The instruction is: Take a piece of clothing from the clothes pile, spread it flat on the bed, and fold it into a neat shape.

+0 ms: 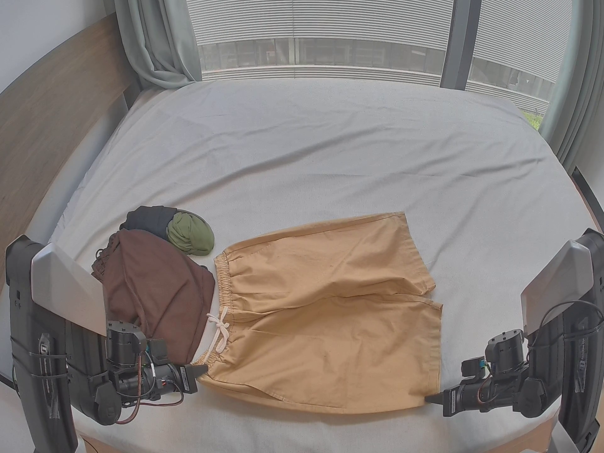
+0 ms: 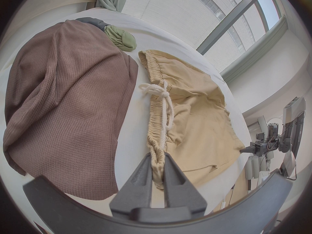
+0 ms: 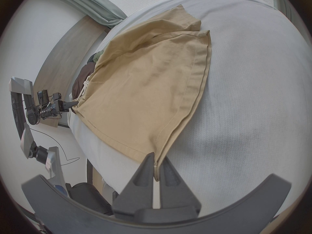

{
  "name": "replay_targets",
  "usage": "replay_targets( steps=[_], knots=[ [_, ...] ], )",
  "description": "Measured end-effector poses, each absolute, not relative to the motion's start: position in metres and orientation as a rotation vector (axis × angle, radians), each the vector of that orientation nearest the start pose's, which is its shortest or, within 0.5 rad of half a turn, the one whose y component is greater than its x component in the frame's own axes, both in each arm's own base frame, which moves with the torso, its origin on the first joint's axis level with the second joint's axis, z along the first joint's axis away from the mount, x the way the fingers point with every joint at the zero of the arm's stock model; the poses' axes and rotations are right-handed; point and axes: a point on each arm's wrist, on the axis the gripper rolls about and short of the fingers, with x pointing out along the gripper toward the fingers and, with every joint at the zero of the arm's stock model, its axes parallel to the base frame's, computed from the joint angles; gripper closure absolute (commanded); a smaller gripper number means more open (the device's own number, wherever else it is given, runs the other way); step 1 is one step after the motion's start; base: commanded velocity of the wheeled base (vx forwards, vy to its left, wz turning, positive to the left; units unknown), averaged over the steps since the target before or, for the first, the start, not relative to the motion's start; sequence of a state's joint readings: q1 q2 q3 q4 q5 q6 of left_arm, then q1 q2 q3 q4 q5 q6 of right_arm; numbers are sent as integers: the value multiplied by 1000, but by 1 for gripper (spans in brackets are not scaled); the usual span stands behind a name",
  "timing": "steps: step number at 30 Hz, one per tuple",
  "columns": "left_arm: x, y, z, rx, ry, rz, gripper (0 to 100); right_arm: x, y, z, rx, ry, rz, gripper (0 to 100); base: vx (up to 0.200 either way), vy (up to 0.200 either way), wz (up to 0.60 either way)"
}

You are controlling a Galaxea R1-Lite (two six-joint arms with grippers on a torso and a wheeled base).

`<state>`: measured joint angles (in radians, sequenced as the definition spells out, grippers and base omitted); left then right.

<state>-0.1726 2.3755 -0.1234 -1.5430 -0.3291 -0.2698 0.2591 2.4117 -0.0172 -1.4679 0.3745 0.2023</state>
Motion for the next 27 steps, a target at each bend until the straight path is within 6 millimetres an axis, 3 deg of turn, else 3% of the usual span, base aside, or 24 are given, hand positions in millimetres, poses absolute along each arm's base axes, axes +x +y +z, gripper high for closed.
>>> replay_targets(
  steps=[15, 27],
  knots=[
    [261, -57, -27, -367, 657, -399, 100, 209, 62, -22, 245, 800, 533, 100, 0, 0, 0],
    [271, -66, -9, -447, 583, -411, 100, 220, 57, -11, 273, 716, 543, 100, 0, 0, 0]
  ],
)
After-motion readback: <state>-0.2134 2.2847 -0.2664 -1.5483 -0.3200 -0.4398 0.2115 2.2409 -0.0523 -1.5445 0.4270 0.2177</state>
